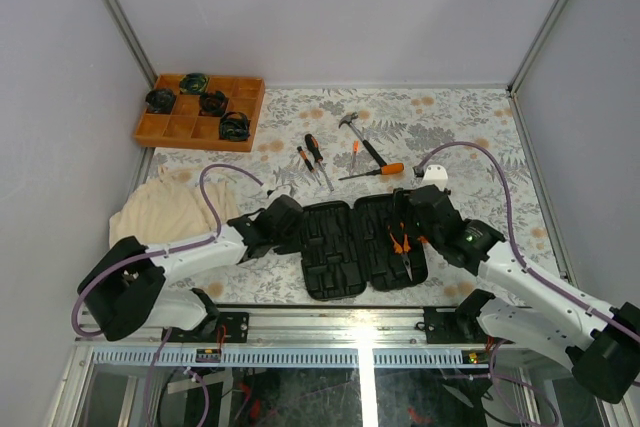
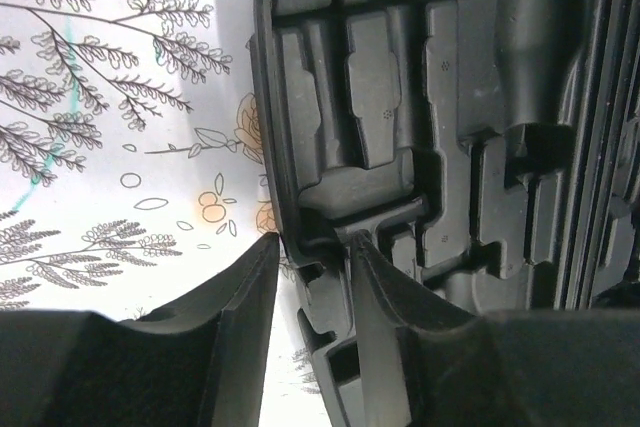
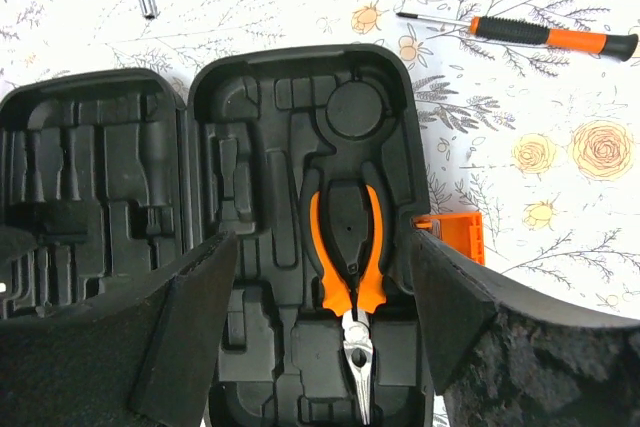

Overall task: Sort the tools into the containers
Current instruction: Place the pliers in the storage box.

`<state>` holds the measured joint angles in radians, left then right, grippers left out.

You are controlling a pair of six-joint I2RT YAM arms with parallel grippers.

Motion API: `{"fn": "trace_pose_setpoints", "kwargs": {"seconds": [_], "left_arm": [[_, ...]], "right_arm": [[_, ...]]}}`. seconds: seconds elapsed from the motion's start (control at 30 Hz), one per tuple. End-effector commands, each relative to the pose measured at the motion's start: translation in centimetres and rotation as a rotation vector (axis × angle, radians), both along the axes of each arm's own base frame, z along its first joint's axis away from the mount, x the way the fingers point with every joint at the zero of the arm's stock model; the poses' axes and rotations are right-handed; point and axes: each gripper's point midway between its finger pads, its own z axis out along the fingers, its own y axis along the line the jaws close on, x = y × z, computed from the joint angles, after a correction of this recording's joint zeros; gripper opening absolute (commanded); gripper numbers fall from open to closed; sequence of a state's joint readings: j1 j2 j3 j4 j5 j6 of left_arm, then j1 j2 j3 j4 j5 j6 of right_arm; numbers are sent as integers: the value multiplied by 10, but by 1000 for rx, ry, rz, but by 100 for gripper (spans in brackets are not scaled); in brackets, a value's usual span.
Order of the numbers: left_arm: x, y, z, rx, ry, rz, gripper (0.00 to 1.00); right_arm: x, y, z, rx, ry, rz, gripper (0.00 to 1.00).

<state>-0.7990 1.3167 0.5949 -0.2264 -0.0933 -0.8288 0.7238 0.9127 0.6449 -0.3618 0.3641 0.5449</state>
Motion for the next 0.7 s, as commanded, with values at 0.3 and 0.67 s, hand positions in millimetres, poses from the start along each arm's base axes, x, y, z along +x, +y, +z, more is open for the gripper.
{"fn": "trace_pose_setpoints", "kwargs": {"seconds": [0.3,0.67], "left_arm": [[28,9,50,-34,-127,62,62],[51,47,97,-22,-210,115,73]], "right_arm": [[10,15,40,39,-86,75,84],[30,25,33,-155,58,142,83]]}}
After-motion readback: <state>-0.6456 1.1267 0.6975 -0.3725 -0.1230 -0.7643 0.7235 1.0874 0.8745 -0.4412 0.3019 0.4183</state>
